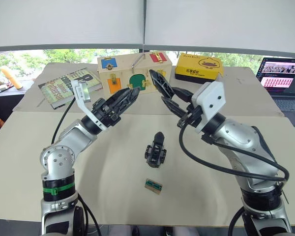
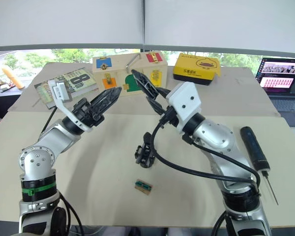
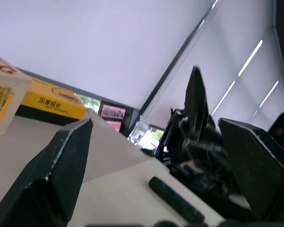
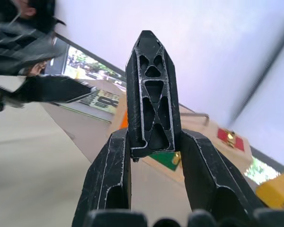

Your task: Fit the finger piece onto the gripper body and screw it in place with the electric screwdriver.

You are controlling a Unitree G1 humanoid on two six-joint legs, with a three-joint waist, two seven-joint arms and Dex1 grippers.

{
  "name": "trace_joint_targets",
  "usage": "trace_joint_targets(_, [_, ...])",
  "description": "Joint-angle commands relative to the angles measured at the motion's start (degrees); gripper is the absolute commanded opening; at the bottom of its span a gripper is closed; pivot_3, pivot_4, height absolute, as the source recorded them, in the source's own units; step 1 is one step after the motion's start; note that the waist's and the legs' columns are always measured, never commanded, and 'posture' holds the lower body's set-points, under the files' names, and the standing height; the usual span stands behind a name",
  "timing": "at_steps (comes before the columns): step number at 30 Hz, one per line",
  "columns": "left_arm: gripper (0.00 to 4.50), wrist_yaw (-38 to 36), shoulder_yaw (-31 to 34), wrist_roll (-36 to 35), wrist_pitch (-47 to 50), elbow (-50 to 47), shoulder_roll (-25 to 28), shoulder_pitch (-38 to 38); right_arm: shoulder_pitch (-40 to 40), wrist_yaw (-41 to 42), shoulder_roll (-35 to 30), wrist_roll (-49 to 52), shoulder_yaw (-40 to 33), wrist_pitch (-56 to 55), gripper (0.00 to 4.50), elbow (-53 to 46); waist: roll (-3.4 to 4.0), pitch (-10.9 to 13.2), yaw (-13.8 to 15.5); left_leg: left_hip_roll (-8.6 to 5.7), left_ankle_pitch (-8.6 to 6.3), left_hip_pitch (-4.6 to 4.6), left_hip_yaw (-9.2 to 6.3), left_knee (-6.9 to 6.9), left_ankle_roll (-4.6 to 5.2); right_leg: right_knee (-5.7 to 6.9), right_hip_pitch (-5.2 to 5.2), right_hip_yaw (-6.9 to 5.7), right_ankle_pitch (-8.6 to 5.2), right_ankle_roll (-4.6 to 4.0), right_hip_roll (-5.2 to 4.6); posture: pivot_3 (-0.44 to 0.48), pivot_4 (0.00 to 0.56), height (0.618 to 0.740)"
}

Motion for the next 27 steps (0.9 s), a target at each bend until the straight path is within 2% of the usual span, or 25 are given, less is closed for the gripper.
trace_joint_targets(1, [4.5, 4.07, -0.51, -2.34, -1.54, -2.29, -3.24, -1.66, -2.25, 1.52, 1.02, -2.25, 1.47, -5.09, 1.09, 1.88, 0.0, 0.0, -0.22, 0.0, 0.0, 0.01, 0.01, 0.0, 0.0, 0.0, 0.0, 0.01, 0.0, 0.01, 0.01, 0.0, 0.15, 0.74])
trace_joint_targets(15, [4.5, 7.12, -2.29, -4.79, -2.66, -1.16, -7.64, -2.13, -2.08, 3.51, 2.76, -6.04, 3.56, -7.73, 1.09, 3.8, -0.01, 0.0, -0.31, 0.05, 0.07, 0.04, 0.01, -0.07, -0.11, -0.01, -0.02, 0.01, 0.0, -0.06, 0.09, 0.0, 0.15, 0.74])
trace_joint_targets(18, [3.68, 7.24, -2.92, -4.54, -3.05, -0.92, -8.37, -2.05, -1.9, 3.88, 2.99, -6.46, 3.62, -7.78, 1.09, 3.67, -0.01, 0.0, -0.34, 0.05, 0.07, 0.04, 0.01, -0.07, -0.11, -0.01, -0.02, 0.01, 0.0, -0.06, 0.09, 0.0, 0.15, 0.74])
trace_joint_targets(21, [2.37, 7.65, -3.02, -4.26, -3.73, -0.7, -8.95, -2.0, -1.82, 4.09, 3.2, -6.67, 3.66, -7.72, 1.09, 3.6, -0.01, 0.0, -0.36, 0.06, 0.07, 0.04, 0.01, -0.08, -0.11, -0.02, -0.02, 0.01, 0.0, -0.06, 0.12, 0.0, 0.15, 0.74])
trace_joint_targets(22, [1.75, 7.59, -2.95, -4.07, -4.13, -0.61, -9.14, -1.98, -1.76, 4.1, 3.23, -6.69, 3.65, -7.61, 1.09, 3.52, -0.01, 0.0, -0.36, 0.07, 0.07, 0.05, 0.01, -0.08, -0.11, -0.02, -0.02, 0.02, 0.0, -0.06, 0.12, 0.0, 0.15, 0.74])
trace_joint_targets(23, [1.44, 7.6, -2.89, -3.99, -4.35, -0.52, -9.22, -1.94, -1.67, 4.1, 3.24, -6.73, 3.65, -7.56, 1.09, 3.46, -0.01, 0.0, -0.36, 0.06, 0.07, 0.05, 0.01, -0.08, -0.11, -0.03, -0.02, 0.02, 0.0, -0.06, 0.12, 0.0, 0.15, 0.74])
trace_joint_targets(26, [0.04, 7.5, -2.61, -3.7, -5.69, -0.74, -9.61, -1.74, -1.16, 4.17, 3.15, -6.68, 3.56, -7.11, 1.09, 2.98, -0.01, 0.0, -0.34, 0.06, 0.07, 0.05, 0.01, -0.08, -0.11, -0.03, -0.02, 0.02, 0.0, -0.06, 0.12, 0.0, 0.15, 0.74])
trace_joint_targets(27, [0.0, 7.45, -2.3, -3.71, -6.34, -0.82, -9.89, -1.76, -0.87, 4.54, 3.14, -6.28, 3.53, -6.7, 1.09, 2.75, -0.01, 0.0, -0.29, 0.06, 0.07, 0.05, 0.01, -0.08, -0.11, -0.03, -0.02, 0.02, 0.0, -0.06, 0.11, 0.0, 0.15, 0.74])
